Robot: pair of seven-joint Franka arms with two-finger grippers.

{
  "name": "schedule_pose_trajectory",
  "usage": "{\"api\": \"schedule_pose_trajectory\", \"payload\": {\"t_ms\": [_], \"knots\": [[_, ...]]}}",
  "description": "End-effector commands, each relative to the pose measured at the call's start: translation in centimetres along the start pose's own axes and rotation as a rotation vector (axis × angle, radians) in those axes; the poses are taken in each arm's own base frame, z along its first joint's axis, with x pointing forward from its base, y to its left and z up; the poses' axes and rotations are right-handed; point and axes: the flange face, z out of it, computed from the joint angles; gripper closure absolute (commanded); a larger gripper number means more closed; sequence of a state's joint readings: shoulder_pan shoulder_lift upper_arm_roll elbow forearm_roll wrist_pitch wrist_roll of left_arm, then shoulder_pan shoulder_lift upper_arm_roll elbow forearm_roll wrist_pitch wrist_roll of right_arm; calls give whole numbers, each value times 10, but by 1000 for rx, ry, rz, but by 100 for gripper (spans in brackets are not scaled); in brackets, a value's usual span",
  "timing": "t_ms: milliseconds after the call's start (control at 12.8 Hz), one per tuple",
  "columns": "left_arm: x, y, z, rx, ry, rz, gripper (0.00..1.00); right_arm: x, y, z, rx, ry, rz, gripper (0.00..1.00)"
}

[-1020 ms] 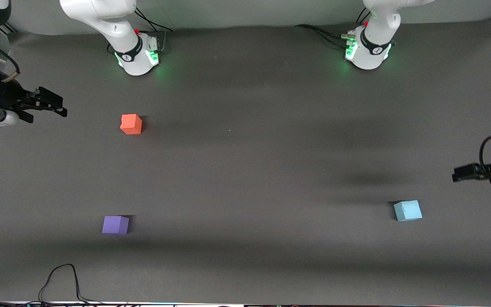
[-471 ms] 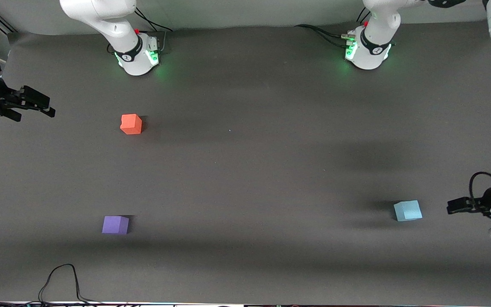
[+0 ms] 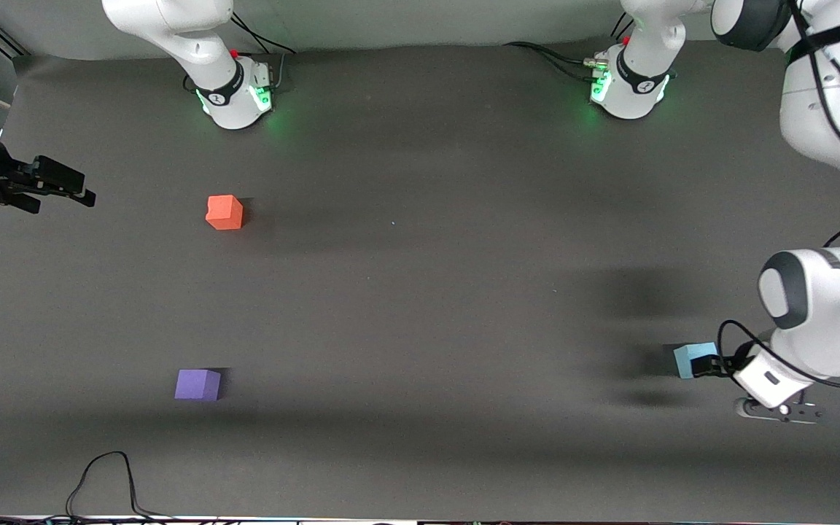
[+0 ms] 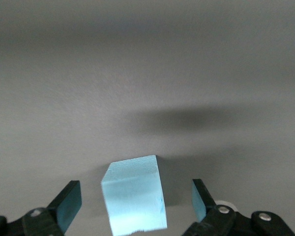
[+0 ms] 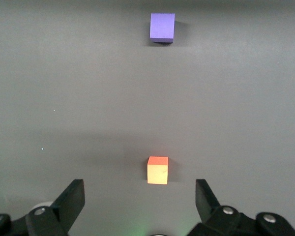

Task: Place blue block between orange and purple blocks
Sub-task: 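Lower the left gripper over the light blue cube and close it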

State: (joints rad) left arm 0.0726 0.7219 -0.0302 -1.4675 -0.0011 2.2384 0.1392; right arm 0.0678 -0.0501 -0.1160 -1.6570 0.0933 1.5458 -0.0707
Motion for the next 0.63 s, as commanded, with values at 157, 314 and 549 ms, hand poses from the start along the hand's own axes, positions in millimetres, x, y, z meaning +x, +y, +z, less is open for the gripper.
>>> {"api": "schedule_pose_trajectory", "payload": {"t_ms": [157, 314, 549], "knots": [[-16, -4, 34, 15, -34, -26, 0, 9, 2, -7, 28, -1, 14, 0], [-20, -4, 48, 15, -43, -58, 0, 14, 2, -2, 28, -3, 14, 0], [-26, -1, 61, 15, -51, -94, 11, 13, 1, 3, 27, -17, 29, 0]]}}
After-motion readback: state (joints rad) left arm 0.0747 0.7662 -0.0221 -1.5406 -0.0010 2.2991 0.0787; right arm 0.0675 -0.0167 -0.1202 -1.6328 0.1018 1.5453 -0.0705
